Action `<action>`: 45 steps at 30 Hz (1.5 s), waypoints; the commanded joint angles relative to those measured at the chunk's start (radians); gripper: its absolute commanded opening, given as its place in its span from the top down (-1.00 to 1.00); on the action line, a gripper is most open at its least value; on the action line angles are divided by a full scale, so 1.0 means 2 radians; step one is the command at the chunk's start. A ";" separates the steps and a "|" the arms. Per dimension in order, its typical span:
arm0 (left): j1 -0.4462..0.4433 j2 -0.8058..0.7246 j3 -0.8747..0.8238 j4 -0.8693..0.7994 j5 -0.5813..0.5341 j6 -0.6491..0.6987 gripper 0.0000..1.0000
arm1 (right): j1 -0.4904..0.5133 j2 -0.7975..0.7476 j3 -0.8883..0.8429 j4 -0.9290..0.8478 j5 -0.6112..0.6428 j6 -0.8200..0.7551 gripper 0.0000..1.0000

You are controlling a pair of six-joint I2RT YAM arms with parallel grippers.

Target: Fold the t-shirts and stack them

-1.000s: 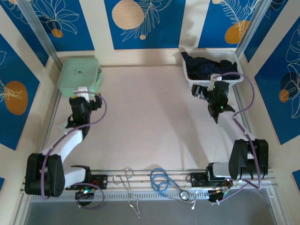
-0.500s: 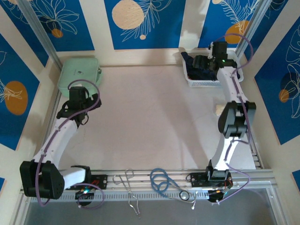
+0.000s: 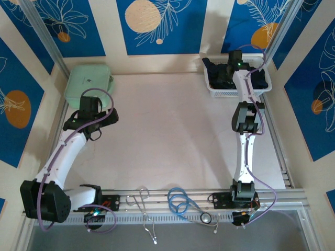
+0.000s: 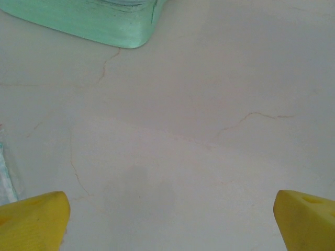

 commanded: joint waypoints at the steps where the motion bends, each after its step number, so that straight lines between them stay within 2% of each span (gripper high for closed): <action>1: -0.006 -0.010 0.014 -0.017 0.001 0.007 -0.99 | -0.006 0.005 0.023 -0.007 0.014 0.015 0.24; 3: -0.008 -0.012 0.015 -0.022 -0.009 0.006 -0.99 | -0.007 -0.001 0.028 -0.003 0.011 0.021 0.62; 7: -0.010 -0.015 0.018 -0.028 -0.019 0.008 -0.99 | -0.003 -0.037 0.025 0.012 0.006 0.019 1.00; 10: -0.013 -0.019 0.023 -0.035 -0.020 0.010 -0.99 | 0.003 -0.079 0.014 0.024 0.007 0.012 1.00; 17: -0.022 -0.033 0.039 -0.047 -0.016 0.016 -0.99 | 0.024 -0.209 -0.077 0.086 -0.001 -0.007 1.00; 25: -0.033 -0.046 0.069 -0.067 -0.004 0.025 -0.99 | 0.059 -0.314 -0.106 0.088 -0.106 -0.032 1.00; 30: -0.036 -0.054 0.081 -0.077 0.003 0.028 -0.99 | 0.117 -0.368 -0.135 0.071 -0.133 -0.064 1.00; 34: -0.036 -0.061 0.089 -0.084 0.005 0.028 -0.99 | 0.171 -0.410 -0.209 0.076 -0.137 -0.061 1.00; 40: -0.037 -0.063 0.098 -0.091 0.022 0.035 -0.99 | 0.259 -0.459 -0.383 0.144 -0.145 0.008 1.00; 45: -0.038 -0.059 0.097 -0.098 0.047 0.037 -0.99 | 0.333 -0.448 -0.493 0.162 -0.129 0.074 1.00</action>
